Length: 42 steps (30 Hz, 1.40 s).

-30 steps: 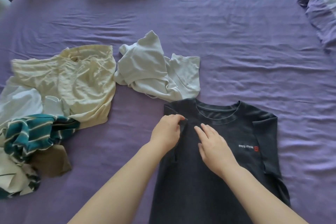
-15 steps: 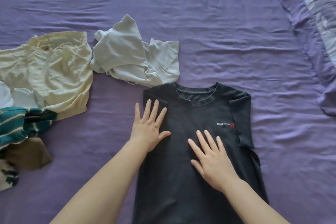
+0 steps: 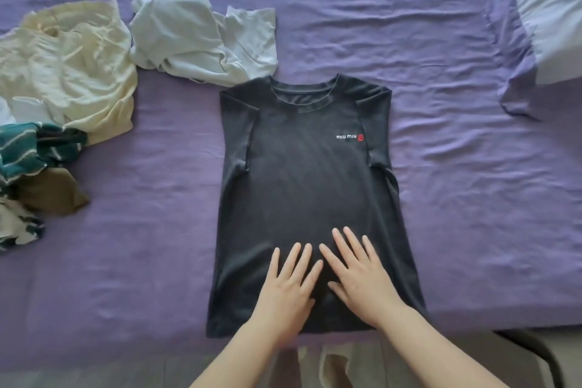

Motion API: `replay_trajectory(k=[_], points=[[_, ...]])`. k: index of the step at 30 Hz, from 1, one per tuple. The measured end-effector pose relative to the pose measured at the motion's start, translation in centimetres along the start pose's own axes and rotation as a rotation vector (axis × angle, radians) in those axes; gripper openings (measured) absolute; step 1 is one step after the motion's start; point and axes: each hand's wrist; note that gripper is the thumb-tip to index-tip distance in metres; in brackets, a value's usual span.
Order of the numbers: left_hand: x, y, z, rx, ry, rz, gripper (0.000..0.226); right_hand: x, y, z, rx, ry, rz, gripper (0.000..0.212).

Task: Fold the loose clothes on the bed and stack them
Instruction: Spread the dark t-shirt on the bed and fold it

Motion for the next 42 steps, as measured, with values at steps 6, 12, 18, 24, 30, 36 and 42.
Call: replay_trajectory(k=[6,12,18,24,30,36,42], points=[[-2.4,1.0,4.1,0.044,-0.020,-0.063,0.082,1.2,1.3,6.2,-0.028,-0.092,-0.051,0.080],[-4.0,1.6,5.1,0.125,-0.087,-0.136,0.056,1.2,2.1,8.5,-0.057,-0.109,-0.090,0.063],[-3.6,2.6,4.0,0.106,-0.096,-0.202,0.038,0.0,2.6,7.7,-0.075,-0.134,-0.146,0.062],[-2.4,0.2,3.1,-0.011,0.033,-0.162,0.020,-0.5,1.9,6.7,-0.120,-0.168,-0.126,0.041],[-0.7,-0.4,0.0,-0.043,-0.401,0.274,0.021,0.7,1.0,6.5,-0.109,-0.044,-0.108,0.048],[1.0,-1.3,-0.8,0.128,-0.282,0.323,0.021,0.3,0.6,5.7,-0.056,-0.080,-0.079,0.050],[-1.0,0.3,1.9,0.146,0.110,-0.131,0.049,0.9,0.7,5.5,-0.043,-0.160,0.021,0.038]])
Point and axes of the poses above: each hand's wrist, its own z-axis away from the middle knuckle, its own y-axis out of the palm, x = y × z, and after that the axes turned 14 degrees about -x, right-handed
